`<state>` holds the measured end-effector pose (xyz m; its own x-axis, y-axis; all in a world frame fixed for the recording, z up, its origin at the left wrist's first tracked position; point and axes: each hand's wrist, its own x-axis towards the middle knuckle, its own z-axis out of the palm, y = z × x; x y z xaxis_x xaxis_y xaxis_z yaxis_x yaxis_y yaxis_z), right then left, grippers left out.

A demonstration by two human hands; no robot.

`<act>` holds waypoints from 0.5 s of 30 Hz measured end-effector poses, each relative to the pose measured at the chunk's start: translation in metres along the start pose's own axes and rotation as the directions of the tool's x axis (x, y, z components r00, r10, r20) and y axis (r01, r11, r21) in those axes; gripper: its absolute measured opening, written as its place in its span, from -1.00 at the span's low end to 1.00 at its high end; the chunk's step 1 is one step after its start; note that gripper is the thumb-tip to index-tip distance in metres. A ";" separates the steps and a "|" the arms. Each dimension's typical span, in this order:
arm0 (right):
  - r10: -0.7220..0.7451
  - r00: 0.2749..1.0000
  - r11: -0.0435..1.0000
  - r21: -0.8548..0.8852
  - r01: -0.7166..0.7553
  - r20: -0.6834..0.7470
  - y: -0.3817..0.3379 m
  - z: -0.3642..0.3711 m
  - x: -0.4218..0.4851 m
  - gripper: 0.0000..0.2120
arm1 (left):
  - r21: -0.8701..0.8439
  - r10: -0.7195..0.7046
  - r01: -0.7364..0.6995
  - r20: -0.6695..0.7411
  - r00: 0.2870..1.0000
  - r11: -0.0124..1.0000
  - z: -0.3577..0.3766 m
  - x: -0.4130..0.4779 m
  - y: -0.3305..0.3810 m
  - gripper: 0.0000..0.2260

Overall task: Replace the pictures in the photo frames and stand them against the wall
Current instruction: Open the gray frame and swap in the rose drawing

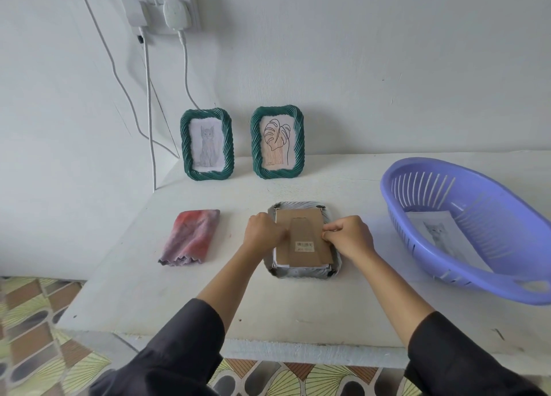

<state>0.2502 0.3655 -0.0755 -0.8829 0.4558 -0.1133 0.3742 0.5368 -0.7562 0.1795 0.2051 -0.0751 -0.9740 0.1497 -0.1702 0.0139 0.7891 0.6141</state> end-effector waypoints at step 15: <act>-0.019 0.999 0.962 -0.272 0.006 -0.046 -0.012 0.005 0.004 -0.82 | -0.024 -0.062 0.061 -0.016 0.998 0.998 0.002 -0.001 0.002 -0.80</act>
<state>0.2407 0.3577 -0.0702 -0.8758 0.4777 -0.0689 0.4320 0.7122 -0.5533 0.1809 0.2075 -0.0752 -0.9765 0.0909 -0.1952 -0.0513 0.7822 0.6209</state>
